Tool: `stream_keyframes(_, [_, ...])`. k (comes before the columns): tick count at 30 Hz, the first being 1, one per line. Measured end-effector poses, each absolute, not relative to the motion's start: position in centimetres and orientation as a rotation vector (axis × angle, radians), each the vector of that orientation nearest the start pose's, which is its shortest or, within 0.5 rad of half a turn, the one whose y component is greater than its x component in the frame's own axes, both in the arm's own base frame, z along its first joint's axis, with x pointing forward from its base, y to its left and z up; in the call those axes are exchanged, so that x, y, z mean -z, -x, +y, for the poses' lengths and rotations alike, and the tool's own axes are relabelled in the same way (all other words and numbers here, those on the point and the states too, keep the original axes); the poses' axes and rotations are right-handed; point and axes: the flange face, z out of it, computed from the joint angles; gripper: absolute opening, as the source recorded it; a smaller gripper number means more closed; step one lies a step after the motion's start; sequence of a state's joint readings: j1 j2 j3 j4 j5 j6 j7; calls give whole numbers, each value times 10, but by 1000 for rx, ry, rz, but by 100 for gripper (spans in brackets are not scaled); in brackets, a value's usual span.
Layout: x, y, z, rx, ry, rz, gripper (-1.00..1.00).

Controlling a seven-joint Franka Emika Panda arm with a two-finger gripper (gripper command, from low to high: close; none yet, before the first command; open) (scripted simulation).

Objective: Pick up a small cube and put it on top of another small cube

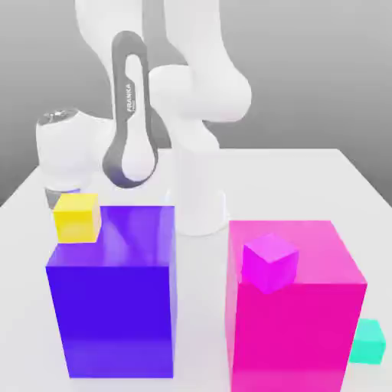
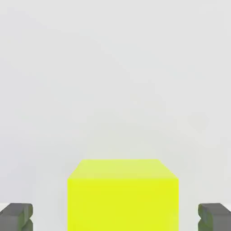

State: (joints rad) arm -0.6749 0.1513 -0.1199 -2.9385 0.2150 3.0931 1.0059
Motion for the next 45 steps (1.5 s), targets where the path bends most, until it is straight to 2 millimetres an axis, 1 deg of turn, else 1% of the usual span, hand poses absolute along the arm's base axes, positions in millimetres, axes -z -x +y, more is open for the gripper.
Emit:
stream_keyframes(2, [-138, -206, -240, 6, 1682, 2658, 0])
stream_keyframes(3, [-134, -205, -239, 3, 1683, 2656, -100])
stream_keyframes(10, [-133, -205, -238, 4, 1682, 2655, -100])
stream_keyframes(19, [-170, -209, -243, 13, 1677, 2666, -100])
stream_keyframes(26, [-196, -205, -239, 3, 1681, 2655, -100])
stream_keyframes(27, [-202, -209, -244, 12, 1731, 2626, -100])
stream_keyframes(30, [-226, -230, -271, 55, 1957, 2491, -100])
stream_keyframes(32, [-244, -254, -282, 76, 2096, 2399, -100])
stream_keyframes(35, [-276, -294, -290, 103, 2288, 2262, -100])
stream_keyframes(38, [-311, -332, -292, 132, 2469, 2126, -100])
stream_keyframes(40, [-337, -357, -290, 154, 2584, 2037, -100])
stream_keyframes(41, [-348, -369, -287, 162, 2628, 2000, -100])
stream_keyframes(43, [-363, -391, -269, 170, 2658, 1959, -100])
stream_keyframes(45, [-374, -412, -245, 173, 2669, 1928, -100])
